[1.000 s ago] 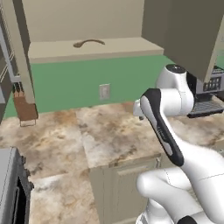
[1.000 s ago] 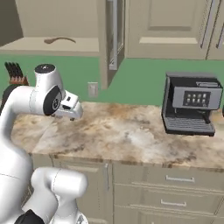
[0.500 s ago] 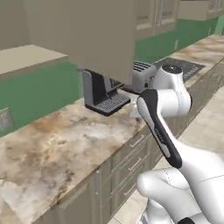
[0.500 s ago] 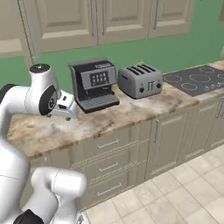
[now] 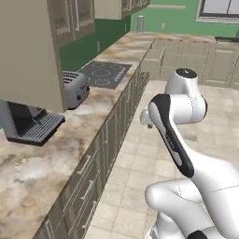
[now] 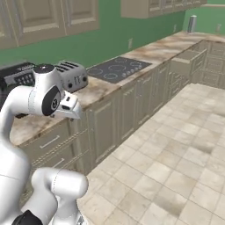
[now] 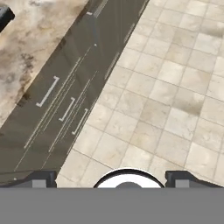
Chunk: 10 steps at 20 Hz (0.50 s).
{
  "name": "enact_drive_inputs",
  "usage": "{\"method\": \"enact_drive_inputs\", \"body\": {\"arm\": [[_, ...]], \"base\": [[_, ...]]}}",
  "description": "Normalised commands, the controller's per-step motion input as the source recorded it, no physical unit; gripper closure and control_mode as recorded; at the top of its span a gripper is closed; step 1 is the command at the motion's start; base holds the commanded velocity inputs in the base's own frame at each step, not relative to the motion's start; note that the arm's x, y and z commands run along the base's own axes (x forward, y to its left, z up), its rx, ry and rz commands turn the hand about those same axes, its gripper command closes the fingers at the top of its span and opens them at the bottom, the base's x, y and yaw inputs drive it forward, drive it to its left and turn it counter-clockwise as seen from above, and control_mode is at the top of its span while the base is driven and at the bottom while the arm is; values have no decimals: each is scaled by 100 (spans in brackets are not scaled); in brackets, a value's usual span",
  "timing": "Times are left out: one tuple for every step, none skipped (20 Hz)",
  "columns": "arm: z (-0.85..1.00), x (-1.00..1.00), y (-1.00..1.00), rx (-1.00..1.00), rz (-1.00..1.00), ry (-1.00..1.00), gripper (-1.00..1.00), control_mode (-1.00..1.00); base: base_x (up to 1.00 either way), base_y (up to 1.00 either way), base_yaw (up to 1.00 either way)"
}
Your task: Organize the utensils by type. Pick up the wooden spoons from the counter and place them in the open cabinet. Then pick up the metallic utensils from the counter and place them in the open drawer.
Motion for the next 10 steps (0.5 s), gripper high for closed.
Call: {"method": "enact_drive_inputs", "body": {"arm": [[0,0,0,0,0,0,-100,100],[0,0,0,0,0,0,-100,100],[0,0,0,0,0,0,-100,100],[0,0,0,0,0,0,-100,100],[0,0,0,0,0,0,-100,100],[0,0,0,0,0,0,-100,100],[0,0,0,0,0,0,-100,100],[0,0,0,0,0,0,-100,100],[0,0,0,0,0,0,-100,100],[0,0,0,0,0,0,-100,100]], "base": [[35,-23,-72],[45,-15,-68],[68,-3,-51],[84,0,-39],[87,0,-30],[90,0,-21],[90,0,-20],[95,-3,-11],[100,-7,0],[100,-13,0]]}}
